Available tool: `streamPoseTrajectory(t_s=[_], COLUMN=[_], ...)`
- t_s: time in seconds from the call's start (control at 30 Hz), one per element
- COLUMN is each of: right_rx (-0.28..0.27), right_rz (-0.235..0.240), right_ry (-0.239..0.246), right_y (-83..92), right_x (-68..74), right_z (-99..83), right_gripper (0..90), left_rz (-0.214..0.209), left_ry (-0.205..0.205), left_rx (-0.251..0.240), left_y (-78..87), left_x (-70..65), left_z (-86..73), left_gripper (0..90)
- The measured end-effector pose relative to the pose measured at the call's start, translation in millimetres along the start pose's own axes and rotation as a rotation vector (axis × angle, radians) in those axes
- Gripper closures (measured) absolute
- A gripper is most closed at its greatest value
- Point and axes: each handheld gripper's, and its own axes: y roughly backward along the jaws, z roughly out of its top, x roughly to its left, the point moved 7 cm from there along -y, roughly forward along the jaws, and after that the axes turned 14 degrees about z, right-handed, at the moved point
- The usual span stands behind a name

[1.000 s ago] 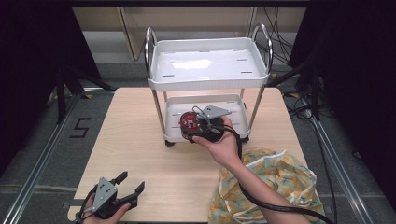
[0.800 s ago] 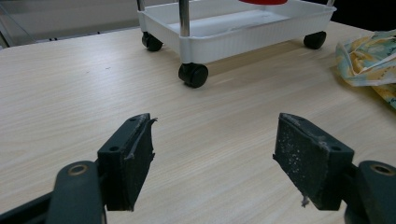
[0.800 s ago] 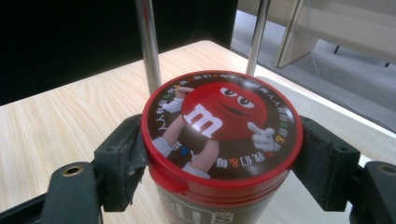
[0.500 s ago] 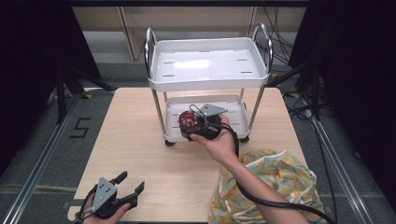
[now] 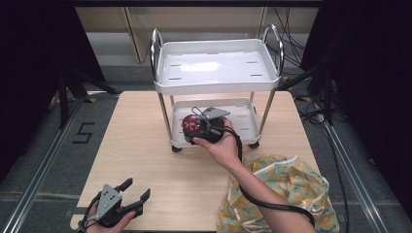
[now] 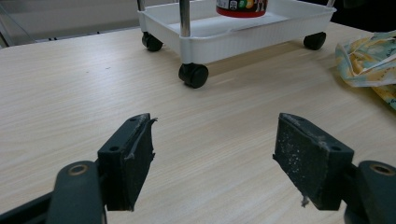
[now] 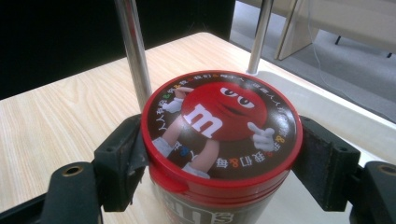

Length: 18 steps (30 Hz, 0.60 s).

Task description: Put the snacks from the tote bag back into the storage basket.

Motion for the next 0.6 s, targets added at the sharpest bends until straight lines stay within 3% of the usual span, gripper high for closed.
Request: streamPoseTrajectory(t_s=[0.1, 0.3, 0.6], right_rx=[-0.002, 0.011, 0.026], right_rz=[0.020, -0.002, 0.007], right_ry=[-0.003, -0.004, -0.017], right_y=[-5.1, -9.9, -16.3], right_x=[0.9, -1.3, -1.8], right_z=[0.1, -0.5, -0.4], right_gripper=[26.2, 26.2, 26.2], left_rz=[0.000, -0.001, -0.007], left_ry=[0.002, 0.003, 0.003], left_rx=[0.001, 0.000, -0.005], left_y=[0.1, -0.3, -0.8], left_x=[0.2, -0.2, 0.1], left_z=[-0.2, -0.1, 0.1], left_gripper=[27.5, 27.5, 27.5])
